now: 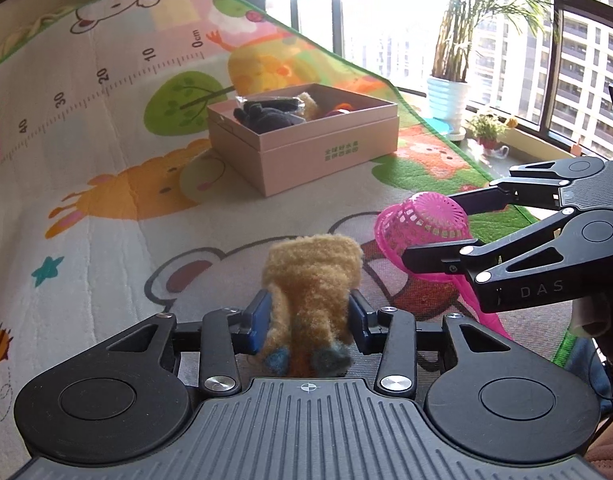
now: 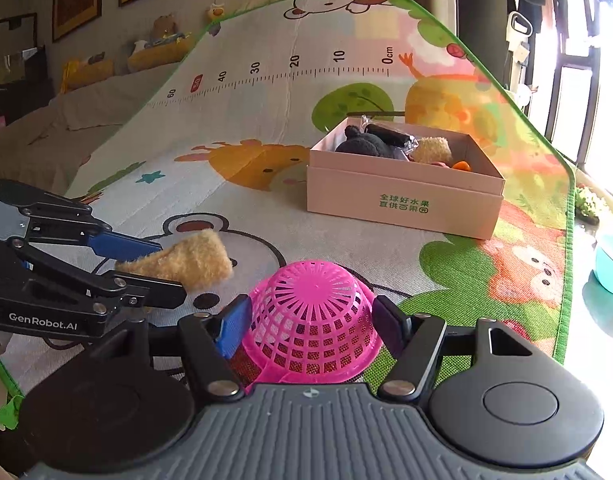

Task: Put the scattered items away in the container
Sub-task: 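Move both tools over the pink box, lowering the mitten and net inside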

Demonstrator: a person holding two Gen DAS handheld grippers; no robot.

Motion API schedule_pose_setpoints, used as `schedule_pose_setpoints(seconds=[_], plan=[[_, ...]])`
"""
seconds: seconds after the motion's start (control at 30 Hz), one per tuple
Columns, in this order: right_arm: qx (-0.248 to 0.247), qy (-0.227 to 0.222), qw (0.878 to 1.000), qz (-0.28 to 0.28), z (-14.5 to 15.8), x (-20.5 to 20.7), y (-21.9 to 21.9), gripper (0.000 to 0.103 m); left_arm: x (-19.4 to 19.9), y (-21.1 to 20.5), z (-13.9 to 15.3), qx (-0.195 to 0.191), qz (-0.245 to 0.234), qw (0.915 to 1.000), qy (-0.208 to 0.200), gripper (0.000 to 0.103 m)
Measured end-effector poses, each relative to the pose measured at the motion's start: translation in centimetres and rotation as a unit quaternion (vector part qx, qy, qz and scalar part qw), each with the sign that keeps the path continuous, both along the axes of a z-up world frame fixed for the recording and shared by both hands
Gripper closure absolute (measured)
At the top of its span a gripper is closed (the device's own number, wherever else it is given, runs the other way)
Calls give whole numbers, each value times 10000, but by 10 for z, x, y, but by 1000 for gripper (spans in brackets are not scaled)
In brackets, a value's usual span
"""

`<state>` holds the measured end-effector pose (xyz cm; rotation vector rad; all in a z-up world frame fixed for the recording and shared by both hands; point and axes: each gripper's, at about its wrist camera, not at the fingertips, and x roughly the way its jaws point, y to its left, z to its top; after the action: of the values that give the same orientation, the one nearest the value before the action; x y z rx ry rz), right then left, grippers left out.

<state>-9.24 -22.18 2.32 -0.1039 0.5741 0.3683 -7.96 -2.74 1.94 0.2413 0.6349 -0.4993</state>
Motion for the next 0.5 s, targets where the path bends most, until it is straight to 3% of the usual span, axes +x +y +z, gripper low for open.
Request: schedule_pose_setpoints(seconds=[0.3,0.5], plan=[[-36,-386,9992,-3,30,2,-16,37,8,-13,44,-64,-113,9977,-669,60],[40,-441,9989,147,51,25,-30,38,37,-26,64,-44,-229,9961,-851,60]])
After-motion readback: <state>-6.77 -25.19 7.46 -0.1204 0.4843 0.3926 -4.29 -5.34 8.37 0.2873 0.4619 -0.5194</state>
